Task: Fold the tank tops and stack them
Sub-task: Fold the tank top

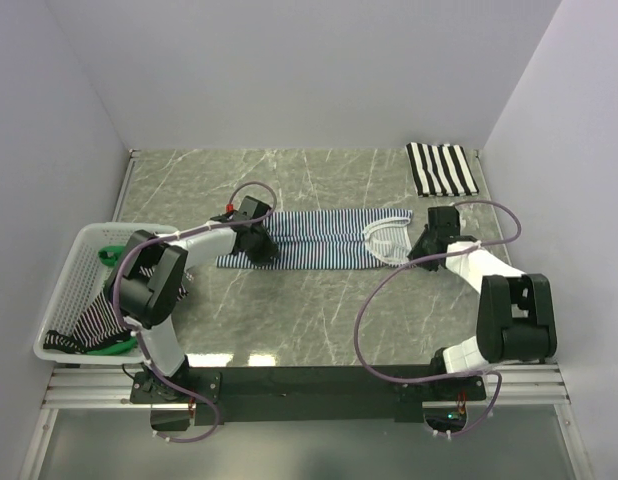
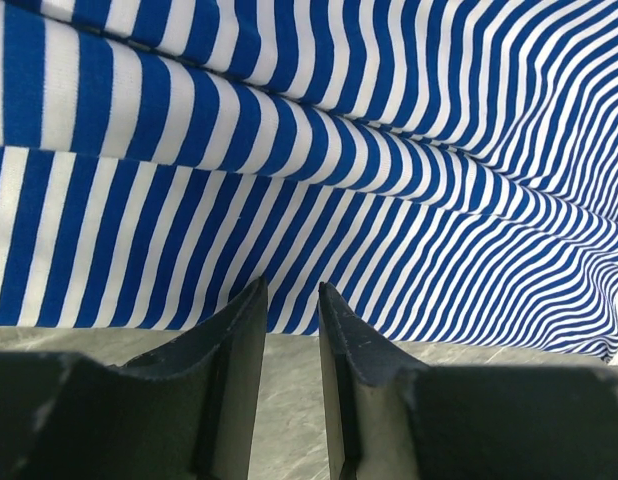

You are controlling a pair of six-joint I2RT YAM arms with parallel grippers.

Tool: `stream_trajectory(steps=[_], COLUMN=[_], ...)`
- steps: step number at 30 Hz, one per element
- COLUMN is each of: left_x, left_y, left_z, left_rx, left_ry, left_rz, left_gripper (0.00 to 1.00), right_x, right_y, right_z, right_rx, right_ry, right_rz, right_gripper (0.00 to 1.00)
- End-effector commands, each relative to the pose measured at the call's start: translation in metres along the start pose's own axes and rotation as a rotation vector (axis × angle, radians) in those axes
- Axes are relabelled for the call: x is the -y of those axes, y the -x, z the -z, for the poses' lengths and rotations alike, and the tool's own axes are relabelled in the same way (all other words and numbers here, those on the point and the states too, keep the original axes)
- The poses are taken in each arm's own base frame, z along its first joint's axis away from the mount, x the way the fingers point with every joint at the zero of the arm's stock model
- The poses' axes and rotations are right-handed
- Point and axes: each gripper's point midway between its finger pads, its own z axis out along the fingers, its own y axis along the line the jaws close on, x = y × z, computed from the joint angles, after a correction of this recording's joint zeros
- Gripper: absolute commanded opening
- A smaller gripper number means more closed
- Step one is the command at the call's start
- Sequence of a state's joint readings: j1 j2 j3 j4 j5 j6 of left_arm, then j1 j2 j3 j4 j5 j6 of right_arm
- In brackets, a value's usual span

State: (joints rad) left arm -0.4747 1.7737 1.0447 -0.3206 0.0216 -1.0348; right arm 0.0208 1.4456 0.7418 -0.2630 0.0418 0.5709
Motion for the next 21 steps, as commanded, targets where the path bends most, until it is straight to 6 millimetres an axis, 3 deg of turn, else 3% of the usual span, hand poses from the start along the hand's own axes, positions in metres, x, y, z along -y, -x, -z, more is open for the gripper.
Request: stream_trajectory(steps=[1, 7, 12, 17, 21], left_x=[0.013, 0.007, -0.003, -0.005, -0.001], left_y=[0.008, 0.007, 0.000, 0.000, 0.003], left_z=[0.004, 0.002, -0.003, -0.005, -0.003], left_rx=[0.019, 0.014, -0.007, -0.008, -0.001], left_ry=[-0.019, 0.014, 0.042, 0.050, 0.039], left_rz=[0.002, -0.001, 0.007, 0.008, 0.002], left_gripper=[0.33, 0.33, 0.34, 0.34, 0.34], right_x=[-0.013, -0.013, -0.009, -0.002, 0.006], right_y=[0.029, 0.047, 0.058, 0.054, 0.040], right_z=[-0.001, -0.002, -0.004, -0.012, -0.014], right_rx=[0.066, 0.080, 0.067, 0.020, -0.010], right_ry=[0.010, -0.038, -0.106, -0.147, -0.156], right_rz=[0.016, 0.039, 0.074, 0.096, 0.104], right_gripper=[0.31, 0.11, 0.07, 0.10, 0.28])
